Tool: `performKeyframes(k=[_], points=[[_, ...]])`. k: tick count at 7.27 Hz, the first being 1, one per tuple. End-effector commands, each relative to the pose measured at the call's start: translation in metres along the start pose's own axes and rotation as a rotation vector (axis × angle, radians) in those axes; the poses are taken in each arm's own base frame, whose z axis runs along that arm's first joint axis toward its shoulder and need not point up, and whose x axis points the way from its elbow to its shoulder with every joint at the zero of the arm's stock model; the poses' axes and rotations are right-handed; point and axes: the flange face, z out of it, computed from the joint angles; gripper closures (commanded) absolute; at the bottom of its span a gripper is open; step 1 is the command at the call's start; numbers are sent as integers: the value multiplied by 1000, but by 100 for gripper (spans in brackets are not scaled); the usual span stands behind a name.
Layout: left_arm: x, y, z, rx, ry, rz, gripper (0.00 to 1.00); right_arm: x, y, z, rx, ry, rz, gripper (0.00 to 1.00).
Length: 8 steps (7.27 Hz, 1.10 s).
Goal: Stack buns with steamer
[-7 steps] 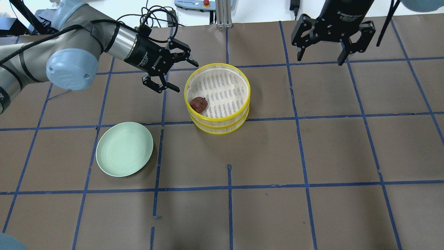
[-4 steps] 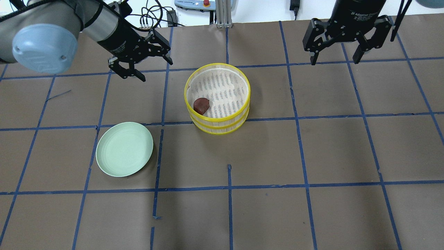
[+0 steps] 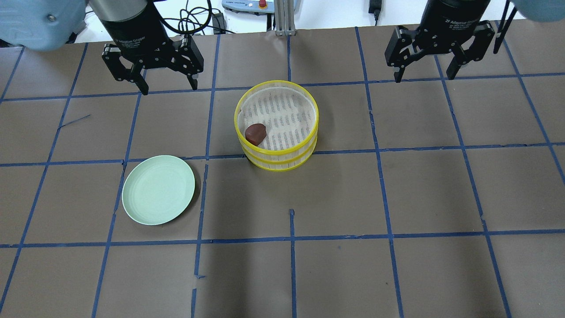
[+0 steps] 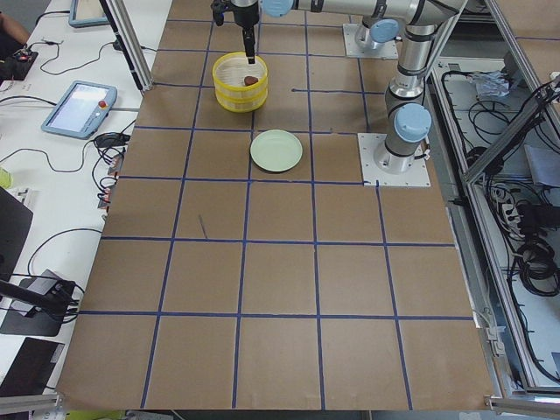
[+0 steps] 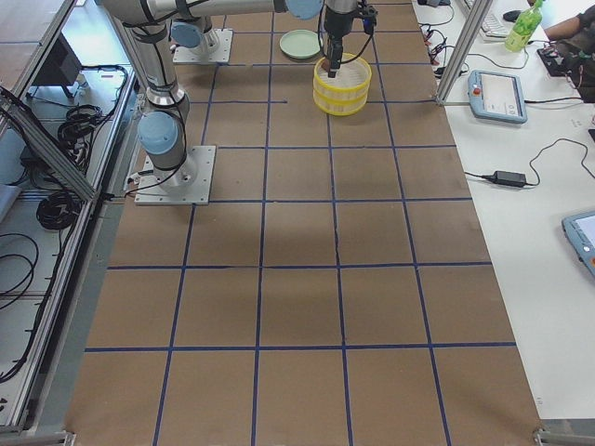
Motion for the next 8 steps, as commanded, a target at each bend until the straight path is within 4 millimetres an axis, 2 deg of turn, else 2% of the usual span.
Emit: performKeyframes(k=[1, 4, 8], points=[[10, 24, -18, 32, -22, 81, 0, -1, -1, 4, 7, 3, -4, 0], [1, 36, -1, 0, -14, 84, 0, -1, 0, 5, 4, 3, -5, 0], [-3, 33, -7, 49, -9, 71, 0, 0, 0, 8, -1, 0, -3, 0]])
